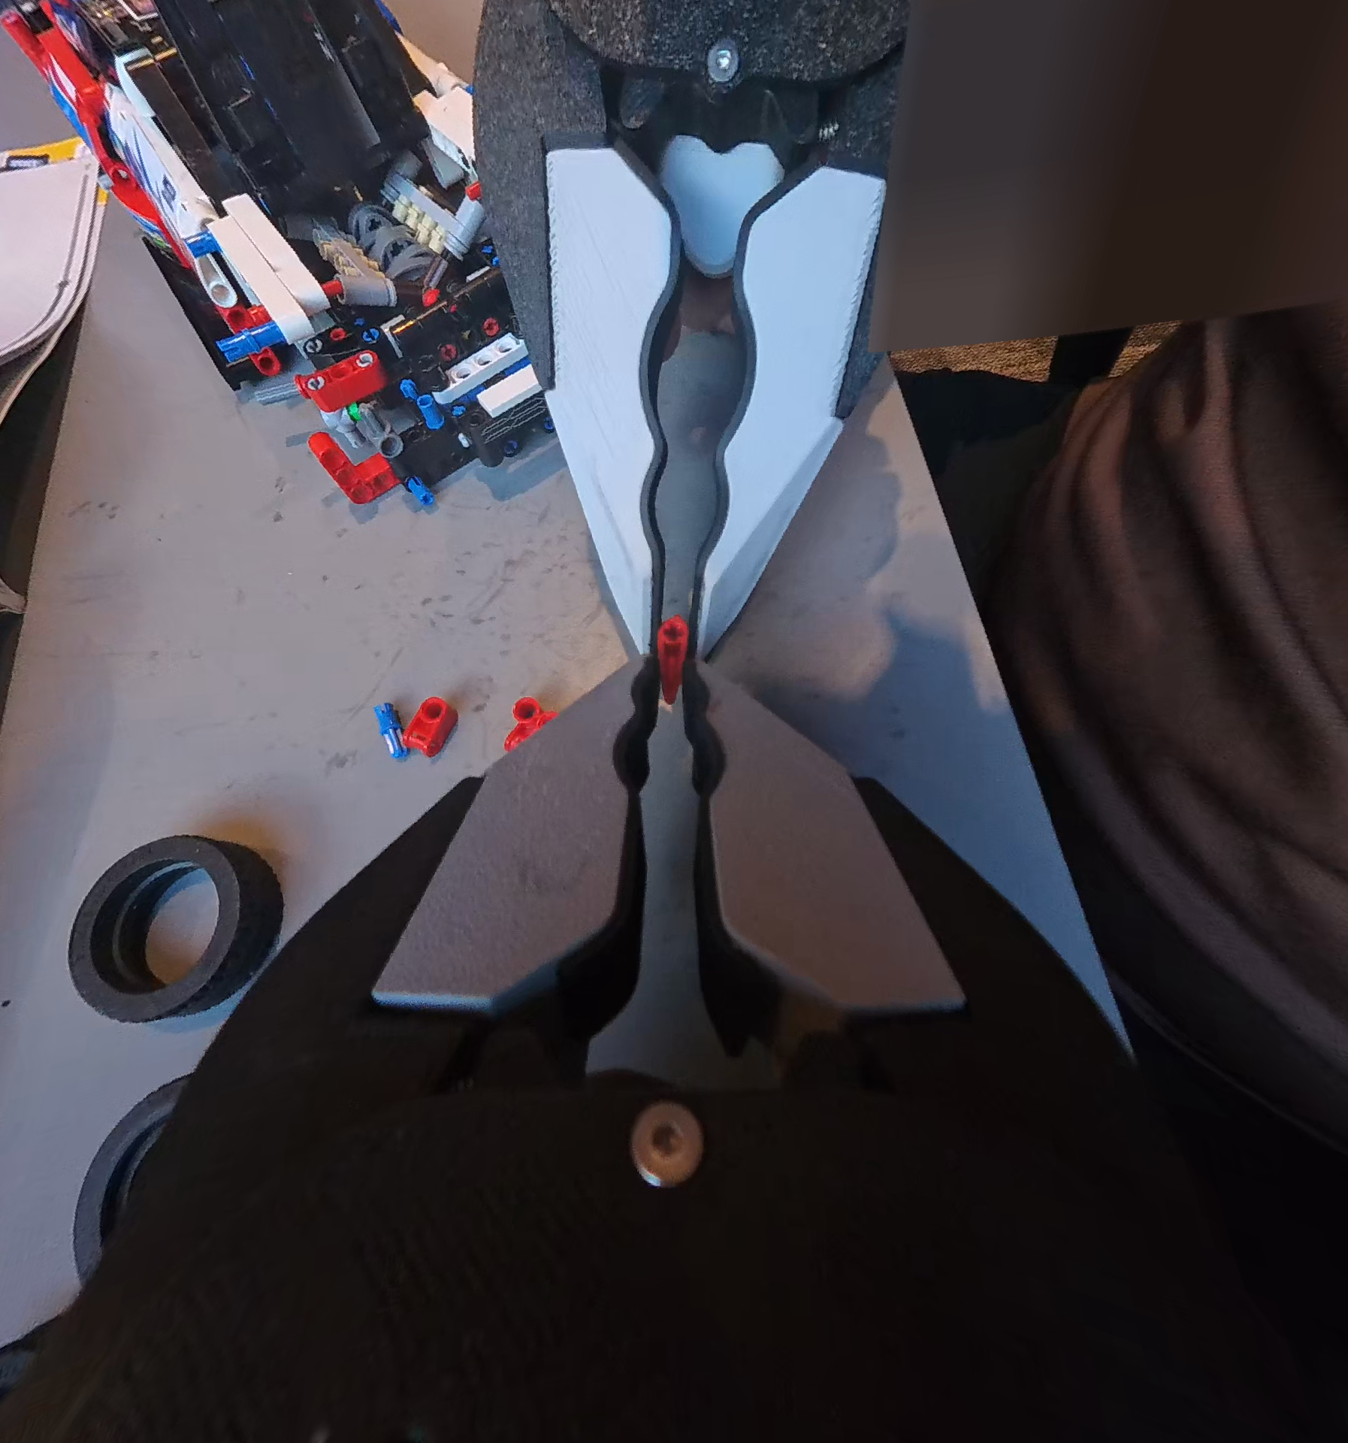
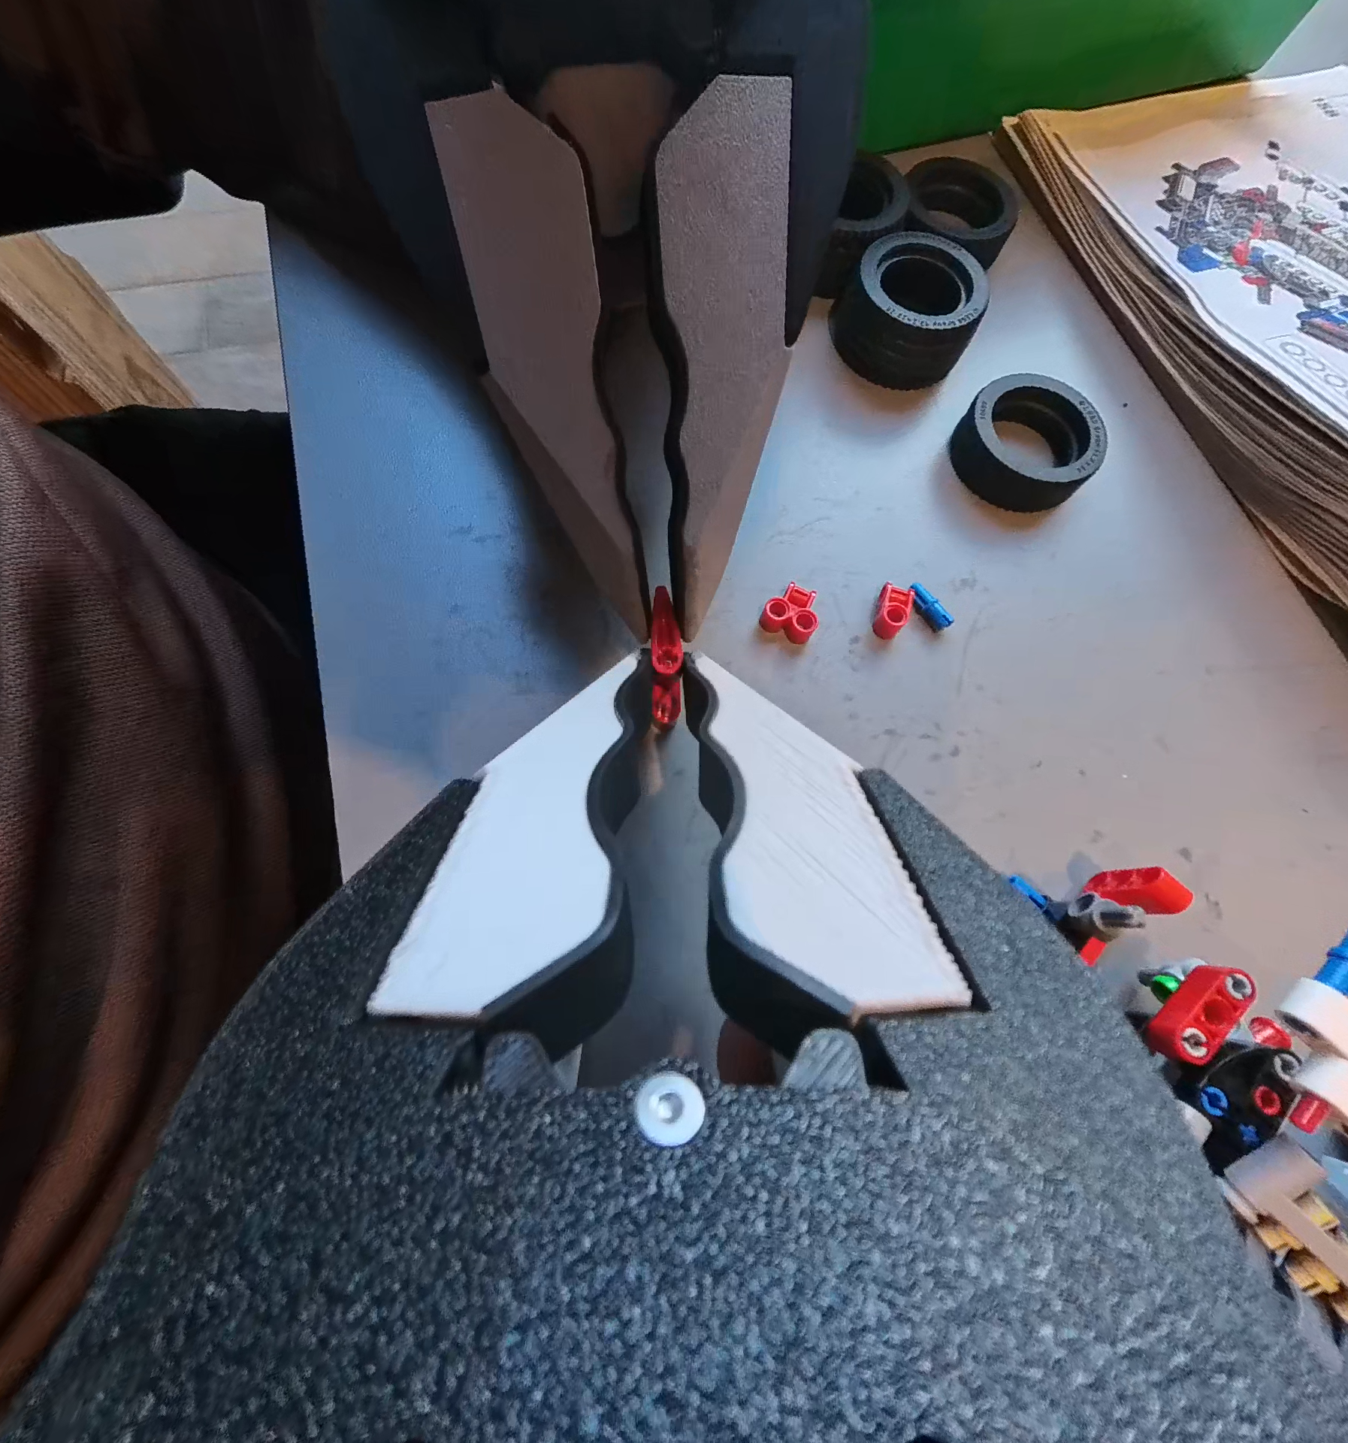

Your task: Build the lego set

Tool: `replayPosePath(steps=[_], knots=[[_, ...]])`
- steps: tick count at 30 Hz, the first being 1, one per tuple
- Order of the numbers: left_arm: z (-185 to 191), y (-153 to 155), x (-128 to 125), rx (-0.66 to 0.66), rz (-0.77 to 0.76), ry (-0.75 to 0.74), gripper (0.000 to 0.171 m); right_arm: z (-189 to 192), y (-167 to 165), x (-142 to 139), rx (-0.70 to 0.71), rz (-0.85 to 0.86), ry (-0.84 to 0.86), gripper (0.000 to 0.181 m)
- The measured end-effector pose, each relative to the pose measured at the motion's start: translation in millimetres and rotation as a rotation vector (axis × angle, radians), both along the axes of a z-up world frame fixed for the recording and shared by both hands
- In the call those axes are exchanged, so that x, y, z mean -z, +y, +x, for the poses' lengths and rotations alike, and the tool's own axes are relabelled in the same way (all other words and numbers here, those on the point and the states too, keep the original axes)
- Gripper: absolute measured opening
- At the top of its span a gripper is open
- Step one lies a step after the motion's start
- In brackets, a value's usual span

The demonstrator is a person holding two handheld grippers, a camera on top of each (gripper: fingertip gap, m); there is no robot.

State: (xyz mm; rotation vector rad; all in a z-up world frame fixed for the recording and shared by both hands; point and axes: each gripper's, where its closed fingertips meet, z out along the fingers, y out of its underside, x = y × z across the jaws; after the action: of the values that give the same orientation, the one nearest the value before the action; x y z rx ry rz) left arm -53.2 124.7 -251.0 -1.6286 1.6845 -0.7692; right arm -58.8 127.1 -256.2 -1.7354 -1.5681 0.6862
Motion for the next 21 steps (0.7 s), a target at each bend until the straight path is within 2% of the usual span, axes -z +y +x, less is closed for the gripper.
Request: replayPosePath(steps=[21], knots=[[-1.4, 1.0, 3.1, -0.011, -0.066, 0.017, 0.002, -0.6, 0.5, 3.0, 0.016, -0.047, -0.017, 0.007]])
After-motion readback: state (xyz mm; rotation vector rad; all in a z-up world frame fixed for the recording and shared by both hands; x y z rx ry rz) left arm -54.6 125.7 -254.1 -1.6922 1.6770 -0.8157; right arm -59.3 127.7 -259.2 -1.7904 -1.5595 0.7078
